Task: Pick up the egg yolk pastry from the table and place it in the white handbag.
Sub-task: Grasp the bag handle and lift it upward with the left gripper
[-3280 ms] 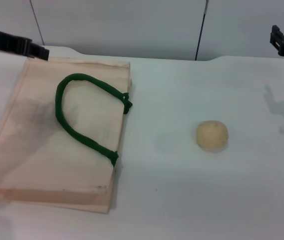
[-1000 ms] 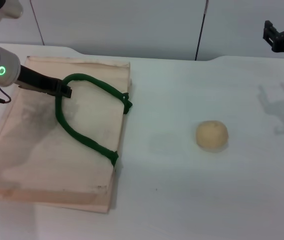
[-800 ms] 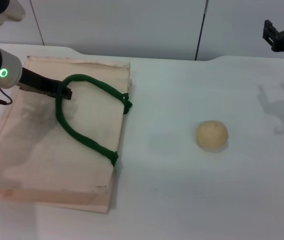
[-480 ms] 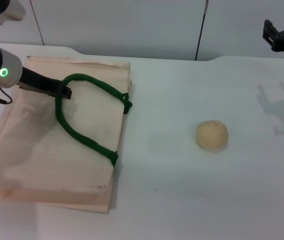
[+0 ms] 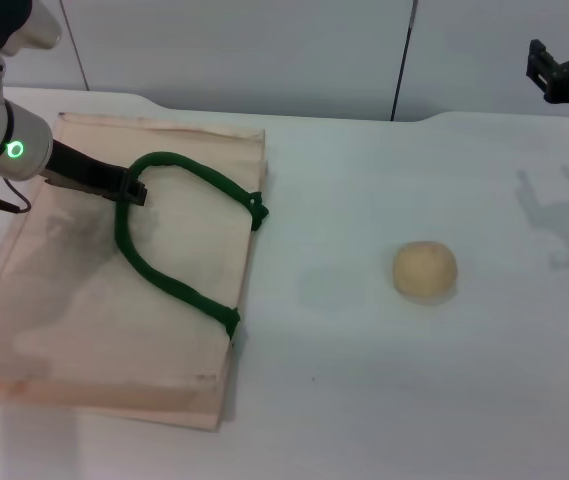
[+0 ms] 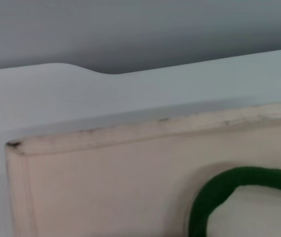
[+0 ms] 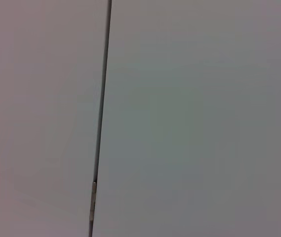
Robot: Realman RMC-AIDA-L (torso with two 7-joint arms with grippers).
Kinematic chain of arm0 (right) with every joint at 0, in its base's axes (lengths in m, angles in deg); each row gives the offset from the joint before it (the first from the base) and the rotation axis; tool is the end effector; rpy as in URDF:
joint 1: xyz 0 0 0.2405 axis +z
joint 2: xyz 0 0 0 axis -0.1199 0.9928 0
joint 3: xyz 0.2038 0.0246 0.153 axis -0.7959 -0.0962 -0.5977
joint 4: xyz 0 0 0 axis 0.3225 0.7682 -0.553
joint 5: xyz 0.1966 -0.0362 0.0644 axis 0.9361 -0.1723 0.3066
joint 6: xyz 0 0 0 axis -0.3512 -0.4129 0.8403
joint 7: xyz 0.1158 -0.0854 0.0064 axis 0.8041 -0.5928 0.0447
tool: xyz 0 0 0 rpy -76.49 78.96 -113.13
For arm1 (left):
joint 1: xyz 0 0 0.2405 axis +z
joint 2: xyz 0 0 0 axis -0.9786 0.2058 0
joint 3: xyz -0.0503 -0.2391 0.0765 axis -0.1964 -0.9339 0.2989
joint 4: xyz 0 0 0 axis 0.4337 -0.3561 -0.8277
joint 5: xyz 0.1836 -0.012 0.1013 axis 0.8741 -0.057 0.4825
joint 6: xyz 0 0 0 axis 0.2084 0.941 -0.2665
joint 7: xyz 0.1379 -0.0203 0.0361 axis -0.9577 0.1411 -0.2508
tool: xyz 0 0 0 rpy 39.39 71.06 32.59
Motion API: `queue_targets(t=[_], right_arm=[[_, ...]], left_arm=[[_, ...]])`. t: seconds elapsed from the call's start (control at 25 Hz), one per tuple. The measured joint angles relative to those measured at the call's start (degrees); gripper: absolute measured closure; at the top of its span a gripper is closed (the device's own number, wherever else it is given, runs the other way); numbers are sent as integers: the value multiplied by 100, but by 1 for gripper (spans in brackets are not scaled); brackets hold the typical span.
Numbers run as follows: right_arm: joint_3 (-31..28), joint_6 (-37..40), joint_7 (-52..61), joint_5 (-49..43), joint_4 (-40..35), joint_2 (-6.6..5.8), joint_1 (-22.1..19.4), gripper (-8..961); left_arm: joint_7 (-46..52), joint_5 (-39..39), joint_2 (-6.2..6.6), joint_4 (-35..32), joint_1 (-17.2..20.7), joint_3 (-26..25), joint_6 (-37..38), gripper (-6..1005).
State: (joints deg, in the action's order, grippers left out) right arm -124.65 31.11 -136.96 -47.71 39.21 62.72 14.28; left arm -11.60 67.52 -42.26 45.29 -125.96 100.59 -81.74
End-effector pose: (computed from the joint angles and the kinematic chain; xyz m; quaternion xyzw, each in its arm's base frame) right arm 0.2160 0.4192 0.0171 -0.7669 0.2511 0.1763 0.5637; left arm -0.2655 0.4369 0.0516 -0.8080 -0.5008 0.0446 0.3071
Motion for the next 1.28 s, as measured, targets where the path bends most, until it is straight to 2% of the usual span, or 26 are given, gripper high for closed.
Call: queue_targets(t=[0.4, 0.64, 0.72, 0.96, 1.28], right_arm=[[0, 0, 0, 0, -7, -2, 1, 349], [0, 0, 0, 0, -33, -9, 1, 350], [-1, 0, 0, 0, -44, -9, 1, 350], [-36, 5, -2, 0, -61, -9, -4, 350], [-22, 14, -33, -19, 1, -9, -80, 350]], left_arm=[[-216, 1, -12, -13, 26, 1, -22, 751], [-335, 0, -49, -58, 39, 8, -84, 858], [-412, -43, -79, -125, 54, 8, -132, 866], [-801, -669, -157, -896, 300, 9, -619, 877], [-865, -1415, -175, -1999, 771, 169, -1099, 877]])
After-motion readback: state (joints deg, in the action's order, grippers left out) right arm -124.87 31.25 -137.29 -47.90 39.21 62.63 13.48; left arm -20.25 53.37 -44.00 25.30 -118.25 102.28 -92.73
